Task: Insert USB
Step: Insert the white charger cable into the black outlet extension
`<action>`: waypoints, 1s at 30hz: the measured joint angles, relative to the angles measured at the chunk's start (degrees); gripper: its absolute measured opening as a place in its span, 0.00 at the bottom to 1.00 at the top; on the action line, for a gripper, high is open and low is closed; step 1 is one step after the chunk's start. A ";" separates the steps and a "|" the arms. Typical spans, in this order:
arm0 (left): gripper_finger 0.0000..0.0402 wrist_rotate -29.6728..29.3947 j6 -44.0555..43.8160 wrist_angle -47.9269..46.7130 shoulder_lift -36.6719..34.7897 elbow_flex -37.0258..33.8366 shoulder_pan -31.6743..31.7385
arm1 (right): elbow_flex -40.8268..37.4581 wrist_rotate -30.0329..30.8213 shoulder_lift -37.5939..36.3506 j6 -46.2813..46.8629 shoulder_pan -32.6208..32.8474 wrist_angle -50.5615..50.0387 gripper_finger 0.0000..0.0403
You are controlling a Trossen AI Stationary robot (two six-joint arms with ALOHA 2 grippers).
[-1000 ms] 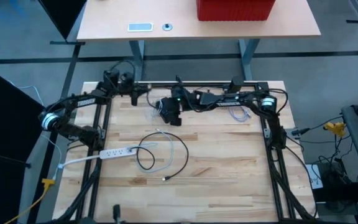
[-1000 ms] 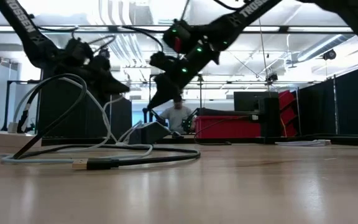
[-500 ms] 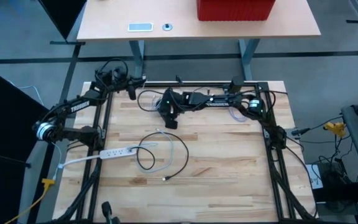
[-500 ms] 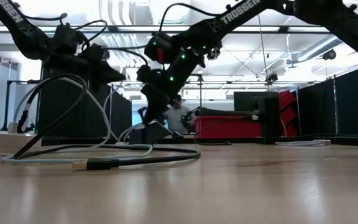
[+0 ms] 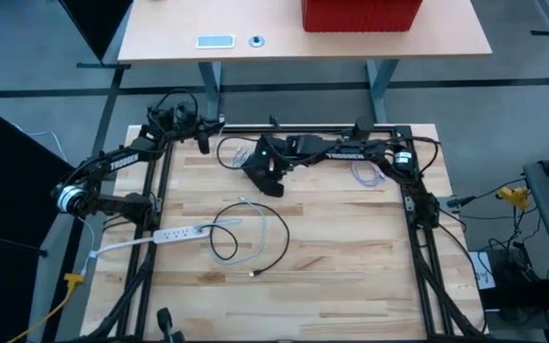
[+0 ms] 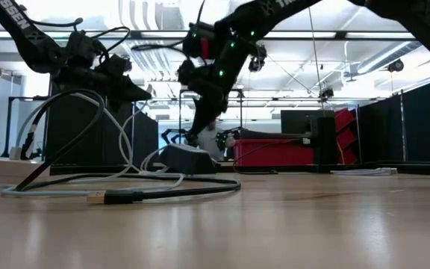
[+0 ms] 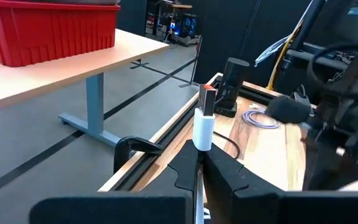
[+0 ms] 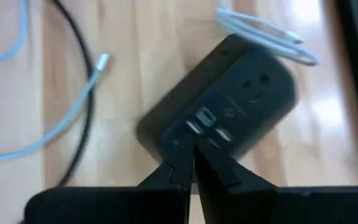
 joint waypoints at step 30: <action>0.00 21.37 -8.44 -9.80 0.04 0.00 -7.25 | -1.04 18.93 -3.05 -84.72 9.33 32.93 0.00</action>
